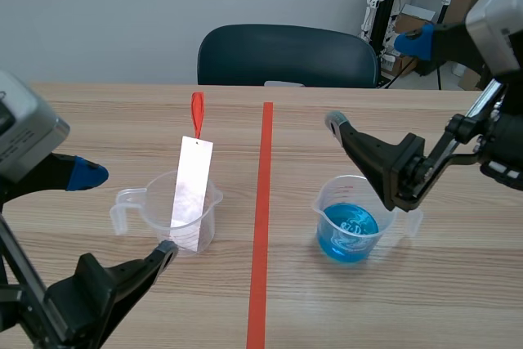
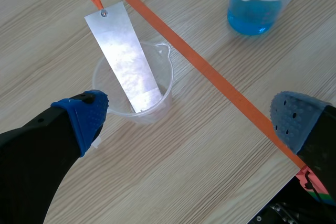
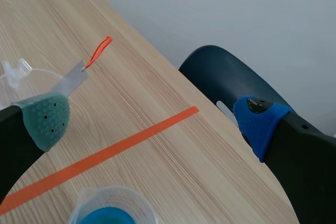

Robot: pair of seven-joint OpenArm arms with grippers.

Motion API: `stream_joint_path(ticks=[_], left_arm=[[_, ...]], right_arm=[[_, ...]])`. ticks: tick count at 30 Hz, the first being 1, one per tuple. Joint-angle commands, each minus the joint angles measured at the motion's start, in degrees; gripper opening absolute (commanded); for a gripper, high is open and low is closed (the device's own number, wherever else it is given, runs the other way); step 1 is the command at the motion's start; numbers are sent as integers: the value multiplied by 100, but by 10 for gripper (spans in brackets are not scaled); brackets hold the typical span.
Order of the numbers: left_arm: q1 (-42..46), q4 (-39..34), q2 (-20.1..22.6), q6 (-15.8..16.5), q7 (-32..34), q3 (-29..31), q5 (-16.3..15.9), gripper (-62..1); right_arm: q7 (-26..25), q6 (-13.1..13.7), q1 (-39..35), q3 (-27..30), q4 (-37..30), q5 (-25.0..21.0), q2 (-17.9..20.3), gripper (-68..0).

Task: Do the redox reaction experiment. lift the metal plate out of the left beaker

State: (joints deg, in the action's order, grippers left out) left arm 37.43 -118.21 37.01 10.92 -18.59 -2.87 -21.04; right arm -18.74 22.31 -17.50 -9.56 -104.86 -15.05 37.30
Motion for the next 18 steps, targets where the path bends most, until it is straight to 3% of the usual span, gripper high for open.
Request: stream_joint_path(ticks=[1, 9, 18], left_arm=[[-20, -46, 0, -7, 164, -33, -35, 14], [-48, -46, 0, -7, 734, -33, -37, 14], [-44, -46, -2, -2, 682, -35, -92, 14]], right_arm=[[4, 2, 151, -35, -85, -107, -20, 4], [343, 7, 492, -343, -85, -192, -260, 4], [750, 24, 787, -621, -83, -219, -638, 4]])
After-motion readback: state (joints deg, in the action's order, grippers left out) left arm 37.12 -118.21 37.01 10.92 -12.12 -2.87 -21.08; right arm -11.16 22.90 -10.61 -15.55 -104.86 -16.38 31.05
